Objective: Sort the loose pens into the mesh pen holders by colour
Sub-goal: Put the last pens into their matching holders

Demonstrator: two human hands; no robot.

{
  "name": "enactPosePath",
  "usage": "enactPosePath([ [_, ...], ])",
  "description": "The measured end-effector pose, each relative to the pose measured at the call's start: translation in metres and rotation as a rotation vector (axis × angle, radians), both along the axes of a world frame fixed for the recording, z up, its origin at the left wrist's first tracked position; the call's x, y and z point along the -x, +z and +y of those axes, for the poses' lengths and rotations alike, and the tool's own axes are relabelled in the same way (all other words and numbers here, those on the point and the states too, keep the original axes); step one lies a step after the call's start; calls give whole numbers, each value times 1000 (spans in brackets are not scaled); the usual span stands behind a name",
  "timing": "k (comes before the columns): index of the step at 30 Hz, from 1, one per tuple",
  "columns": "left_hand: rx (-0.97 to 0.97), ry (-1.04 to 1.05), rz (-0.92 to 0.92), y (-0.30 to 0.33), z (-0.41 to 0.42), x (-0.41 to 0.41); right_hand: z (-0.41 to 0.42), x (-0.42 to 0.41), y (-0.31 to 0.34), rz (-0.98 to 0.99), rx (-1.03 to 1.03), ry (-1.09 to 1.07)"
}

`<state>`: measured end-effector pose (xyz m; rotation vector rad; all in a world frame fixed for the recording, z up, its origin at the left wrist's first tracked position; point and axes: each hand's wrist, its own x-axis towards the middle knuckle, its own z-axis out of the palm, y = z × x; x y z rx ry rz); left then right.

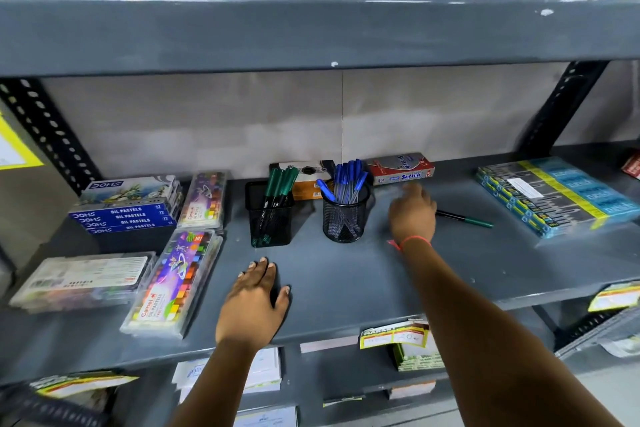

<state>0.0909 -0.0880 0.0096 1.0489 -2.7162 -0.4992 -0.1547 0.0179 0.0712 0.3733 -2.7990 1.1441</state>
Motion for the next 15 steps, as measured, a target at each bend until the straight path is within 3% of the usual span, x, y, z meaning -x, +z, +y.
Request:
enactPosePath([
  [4,-1,-1,2,-1,0,0,26,20,-22,-126,-392,54],
  [11,22,10,12,-4,-1,1,52,65,-29,-243,-634,91],
  [15,27,2,3,-4,-1,1,52,52,-30,-53,-750,122],
])
